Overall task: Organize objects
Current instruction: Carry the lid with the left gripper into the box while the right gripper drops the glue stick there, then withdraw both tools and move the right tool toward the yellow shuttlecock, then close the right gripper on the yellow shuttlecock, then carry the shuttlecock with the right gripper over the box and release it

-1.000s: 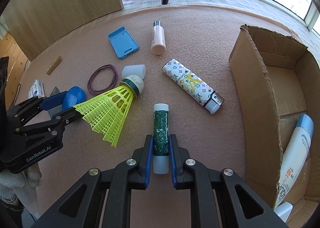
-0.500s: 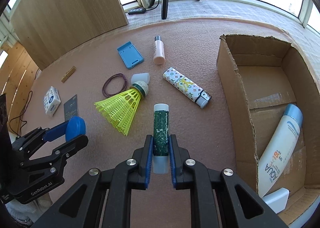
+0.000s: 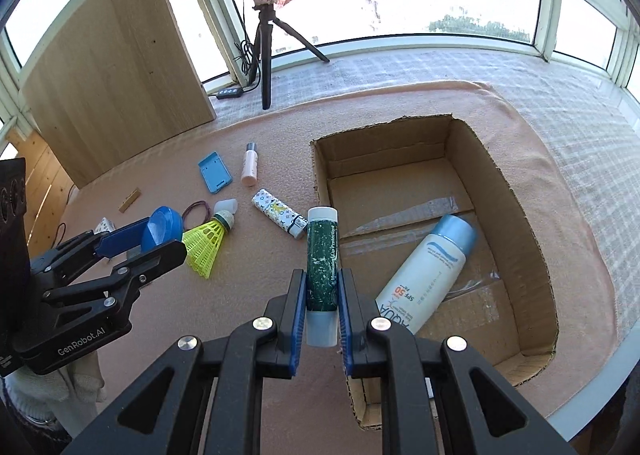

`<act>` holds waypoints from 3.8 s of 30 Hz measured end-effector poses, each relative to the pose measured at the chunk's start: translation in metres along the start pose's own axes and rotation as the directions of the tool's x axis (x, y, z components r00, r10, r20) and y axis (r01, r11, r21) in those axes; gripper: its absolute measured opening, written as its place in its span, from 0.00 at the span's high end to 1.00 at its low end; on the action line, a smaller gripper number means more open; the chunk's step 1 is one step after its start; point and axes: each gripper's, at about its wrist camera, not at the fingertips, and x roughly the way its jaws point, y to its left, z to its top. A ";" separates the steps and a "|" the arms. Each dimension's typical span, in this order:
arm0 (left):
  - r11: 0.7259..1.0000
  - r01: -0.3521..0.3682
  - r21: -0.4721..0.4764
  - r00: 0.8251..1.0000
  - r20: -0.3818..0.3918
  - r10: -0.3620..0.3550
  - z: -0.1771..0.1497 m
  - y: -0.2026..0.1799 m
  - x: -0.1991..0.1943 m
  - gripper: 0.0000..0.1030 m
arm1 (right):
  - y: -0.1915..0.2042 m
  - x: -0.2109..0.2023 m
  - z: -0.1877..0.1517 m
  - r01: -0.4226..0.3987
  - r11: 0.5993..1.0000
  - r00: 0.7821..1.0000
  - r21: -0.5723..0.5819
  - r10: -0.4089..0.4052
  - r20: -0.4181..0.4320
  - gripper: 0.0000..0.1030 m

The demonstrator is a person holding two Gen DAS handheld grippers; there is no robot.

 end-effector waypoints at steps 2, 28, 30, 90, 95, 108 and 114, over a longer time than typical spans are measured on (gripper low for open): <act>1.000 0.015 0.025 1.000 0.005 -0.015 0.010 -0.018 0.006 0.48 | -0.015 -0.006 -0.001 0.021 1.000 1.000 0.018 -0.021 0.010 0.86; 0.993 0.055 0.100 0.998 0.009 -0.056 0.056 -0.104 0.057 0.23 | -0.094 -0.011 -0.018 0.126 0.986 0.992 0.109 -0.127 0.009 0.34; 0.994 0.054 0.098 0.998 0.008 -0.055 0.055 -0.100 0.055 0.24 | -0.091 -0.010 -0.019 0.122 0.986 0.992 0.110 -0.124 0.006 0.34; 0.984 -0.042 -0.172 0.988 -0.156 0.015 -0.041 0.100 0.074 0.54 | 0.083 0.170 0.047 -0.270 0.943 0.891 0.197 0.322 -0.320 0.36; 0.985 -0.028 -0.172 0.988 -0.154 0.001 -0.039 0.099 0.076 0.67 | 0.090 0.175 0.046 -0.302 0.931 0.870 0.204 0.357 -0.340 0.50; 0.984 -0.034 -0.177 0.991 -0.135 0.010 -0.040 0.095 0.062 0.89 | 0.096 0.154 0.041 -0.324 0.932 0.880 0.161 0.359 -0.311 0.64; 0.993 -0.034 -0.111 0.995 -0.098 0.023 -0.028 0.066 0.043 0.91 | 0.091 0.131 0.039 -0.350 0.924 0.880 0.156 0.381 -0.283 0.68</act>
